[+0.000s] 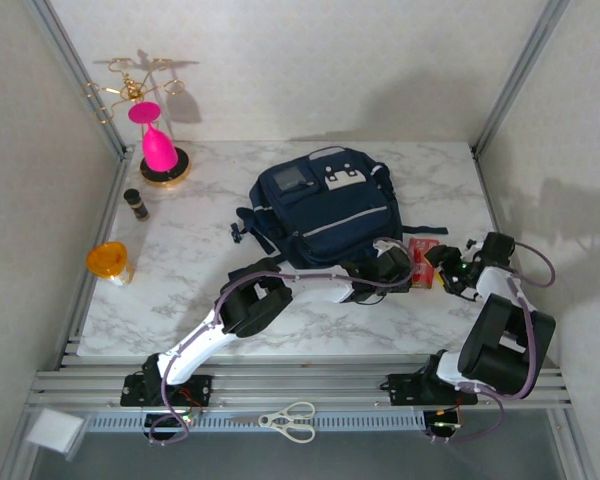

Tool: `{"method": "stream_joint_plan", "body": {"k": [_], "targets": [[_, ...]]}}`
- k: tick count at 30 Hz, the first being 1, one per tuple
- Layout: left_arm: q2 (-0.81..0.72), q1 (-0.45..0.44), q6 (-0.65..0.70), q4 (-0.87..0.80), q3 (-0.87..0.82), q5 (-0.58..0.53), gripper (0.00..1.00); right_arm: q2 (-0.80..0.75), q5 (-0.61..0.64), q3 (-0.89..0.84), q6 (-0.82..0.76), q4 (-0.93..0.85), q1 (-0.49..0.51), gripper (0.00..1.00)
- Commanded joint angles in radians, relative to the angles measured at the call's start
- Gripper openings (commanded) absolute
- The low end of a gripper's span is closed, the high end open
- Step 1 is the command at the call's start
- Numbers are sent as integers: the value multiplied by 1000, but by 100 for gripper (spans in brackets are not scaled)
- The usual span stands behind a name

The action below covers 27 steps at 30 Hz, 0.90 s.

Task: Pack the student bag
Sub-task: Pick up the loose stationery from the middle-right of the table.

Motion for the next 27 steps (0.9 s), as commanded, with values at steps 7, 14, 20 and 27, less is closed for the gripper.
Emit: {"method": "stream_joint_plan", "body": {"k": [7, 14, 20, 27], "targets": [[-27, 94, 10, -57, -141, -26, 21, -19, -82, -42, 6, -54, 85, 62], [-43, 106, 22, -27, -185, 19, 20, -50, -103, -22, -23, -38, 134, 61], [-69, 116, 23, 9, -247, 47, 18, -42, -79, -10, -42, -43, 186, 58], [-68, 118, 20, 16, -253, 67, 16, -79, -78, -13, -19, -13, 194, 55]]}}
